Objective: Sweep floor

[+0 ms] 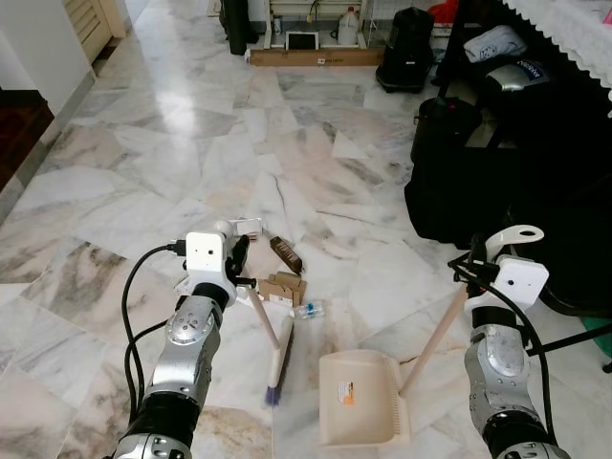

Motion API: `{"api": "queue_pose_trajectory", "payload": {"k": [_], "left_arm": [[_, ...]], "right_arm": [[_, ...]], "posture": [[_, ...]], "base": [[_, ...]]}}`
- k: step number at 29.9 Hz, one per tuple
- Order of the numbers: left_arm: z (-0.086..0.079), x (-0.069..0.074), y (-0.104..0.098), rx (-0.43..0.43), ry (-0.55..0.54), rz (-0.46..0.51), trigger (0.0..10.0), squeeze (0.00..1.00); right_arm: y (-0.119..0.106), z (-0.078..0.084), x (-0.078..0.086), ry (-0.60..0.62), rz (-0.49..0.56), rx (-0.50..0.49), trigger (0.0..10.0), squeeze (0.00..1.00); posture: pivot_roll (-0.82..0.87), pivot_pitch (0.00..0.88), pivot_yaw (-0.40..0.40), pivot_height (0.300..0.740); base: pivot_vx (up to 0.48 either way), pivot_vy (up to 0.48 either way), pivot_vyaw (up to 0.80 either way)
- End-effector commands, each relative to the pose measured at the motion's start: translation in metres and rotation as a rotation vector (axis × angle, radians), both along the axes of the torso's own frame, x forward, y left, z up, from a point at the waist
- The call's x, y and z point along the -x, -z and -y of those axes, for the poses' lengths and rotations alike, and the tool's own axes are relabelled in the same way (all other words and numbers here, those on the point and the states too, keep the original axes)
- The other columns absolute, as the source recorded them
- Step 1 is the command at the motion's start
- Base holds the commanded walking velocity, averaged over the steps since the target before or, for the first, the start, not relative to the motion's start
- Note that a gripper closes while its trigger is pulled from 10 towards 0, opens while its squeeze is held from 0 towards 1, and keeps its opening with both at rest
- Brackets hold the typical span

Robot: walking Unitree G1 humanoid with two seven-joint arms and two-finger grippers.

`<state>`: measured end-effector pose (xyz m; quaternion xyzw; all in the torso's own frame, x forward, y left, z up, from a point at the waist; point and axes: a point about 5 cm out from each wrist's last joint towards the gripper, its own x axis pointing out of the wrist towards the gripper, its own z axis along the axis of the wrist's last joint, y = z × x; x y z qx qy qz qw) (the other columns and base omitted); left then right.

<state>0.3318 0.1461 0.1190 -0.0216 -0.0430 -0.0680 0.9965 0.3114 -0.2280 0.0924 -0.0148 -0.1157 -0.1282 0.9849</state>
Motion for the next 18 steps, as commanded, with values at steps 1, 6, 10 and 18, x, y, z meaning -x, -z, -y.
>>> {"api": "queue_pose_trajectory", "payload": {"k": [1,6,10,18], "left_arm": [[-0.0014,0.0006,-0.0068,0.001,0.002,0.035,10.0,0.0],[-0.0015,0.0011,-0.0068,0.002,0.002,0.034,10.0,0.0],[-0.0017,0.0015,-0.0065,-0.002,0.003,0.033,10.0,0.0],[-0.0014,0.0011,-0.0074,-0.005,0.007,0.039,10.0,0.0]], "right_arm": [[-0.0097,-0.0007,-0.0024,-0.005,0.042,0.016,10.0,0.0],[-0.0096,-0.0011,-0.0019,-0.009,0.044,0.012,10.0,0.0],[-0.0091,0.0002,-0.0013,-0.006,0.042,0.009,10.0,0.0],[-0.0089,0.0011,-0.0011,-0.001,0.04,0.006,10.0,0.0]], "posture": [[0.11,0.136,-0.011,0.74],[0.11,0.138,-0.011,0.74],[0.11,0.139,-0.008,0.74],[0.11,0.134,-0.008,0.74]], "base": [[0.0,0.0,0.0],[0.0,0.0,0.0],[0.0,0.0,0.0],[0.279,0.0,0.0]]}}
